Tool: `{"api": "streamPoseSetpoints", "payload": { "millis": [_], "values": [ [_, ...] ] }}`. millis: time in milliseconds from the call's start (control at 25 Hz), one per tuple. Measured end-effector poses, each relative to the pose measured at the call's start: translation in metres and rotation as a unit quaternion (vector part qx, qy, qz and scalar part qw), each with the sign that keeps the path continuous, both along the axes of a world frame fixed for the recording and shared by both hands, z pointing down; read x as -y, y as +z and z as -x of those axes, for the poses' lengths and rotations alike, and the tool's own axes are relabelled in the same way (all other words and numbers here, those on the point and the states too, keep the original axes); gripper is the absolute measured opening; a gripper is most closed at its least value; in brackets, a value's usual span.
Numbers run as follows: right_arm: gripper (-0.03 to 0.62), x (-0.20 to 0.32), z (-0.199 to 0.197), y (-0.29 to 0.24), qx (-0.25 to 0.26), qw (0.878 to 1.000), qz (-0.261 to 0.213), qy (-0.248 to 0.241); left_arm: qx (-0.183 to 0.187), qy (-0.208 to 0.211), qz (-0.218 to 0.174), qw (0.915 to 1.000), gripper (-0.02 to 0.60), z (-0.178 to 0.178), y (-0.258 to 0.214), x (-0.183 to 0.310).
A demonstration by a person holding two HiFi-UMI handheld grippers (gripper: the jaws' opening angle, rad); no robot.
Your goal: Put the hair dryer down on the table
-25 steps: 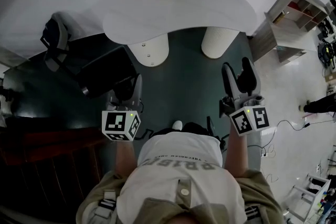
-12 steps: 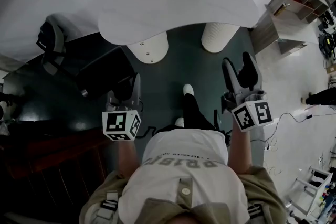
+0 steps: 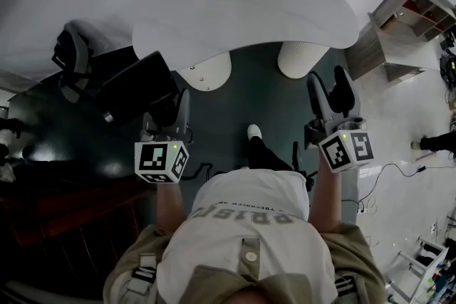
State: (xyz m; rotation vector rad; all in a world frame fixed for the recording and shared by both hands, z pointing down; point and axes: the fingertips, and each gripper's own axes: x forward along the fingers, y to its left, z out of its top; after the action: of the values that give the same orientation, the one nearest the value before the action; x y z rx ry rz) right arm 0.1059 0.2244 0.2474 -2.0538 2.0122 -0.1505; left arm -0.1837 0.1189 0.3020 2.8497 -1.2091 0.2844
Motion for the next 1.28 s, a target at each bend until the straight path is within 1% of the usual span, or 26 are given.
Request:
{"api": "streamPoseSetpoints", "payload": {
  "millis": [280, 440, 640, 800, 1080, 1280],
  "values": [
    [0.299, 0.046, -0.038, 0.002, 0.008, 1.000, 0.011, -0.014, 0.005, -0.003, -0.001, 1.0000, 0.104, -0.040, -0.004, 0.042],
    [0.299, 0.076, -0.057, -0.004, 0.004, 1.000, 0.010, -0.027, 0.008, -0.011, 0.001, 0.9999, 0.104, -0.057, -0.006, 0.067],
    [0.299, 0.113, -0.081, -0.008, 0.000, 0.999, 0.007, -0.042, -0.002, -0.024, 0.005, 0.9997, 0.104, -0.078, -0.006, 0.099],
    [0.299, 0.137, -0.097, -0.007, -0.006, 0.999, 0.012, -0.049, 0.003, -0.027, 0.005, 0.9996, 0.104, -0.096, -0.005, 0.117],
    [0.299, 0.166, -0.111, 0.008, -0.001, 0.998, 0.031, -0.063, 0.020, -0.030, 0.026, 0.9990, 0.104, -0.112, 0.014, 0.136],
    [0.299, 0.180, -0.113, 0.016, 0.006, 0.997, 0.040, -0.071, 0.032, -0.022, 0.039, 0.9985, 0.104, -0.121, 0.023, 0.143]
  ]
}}
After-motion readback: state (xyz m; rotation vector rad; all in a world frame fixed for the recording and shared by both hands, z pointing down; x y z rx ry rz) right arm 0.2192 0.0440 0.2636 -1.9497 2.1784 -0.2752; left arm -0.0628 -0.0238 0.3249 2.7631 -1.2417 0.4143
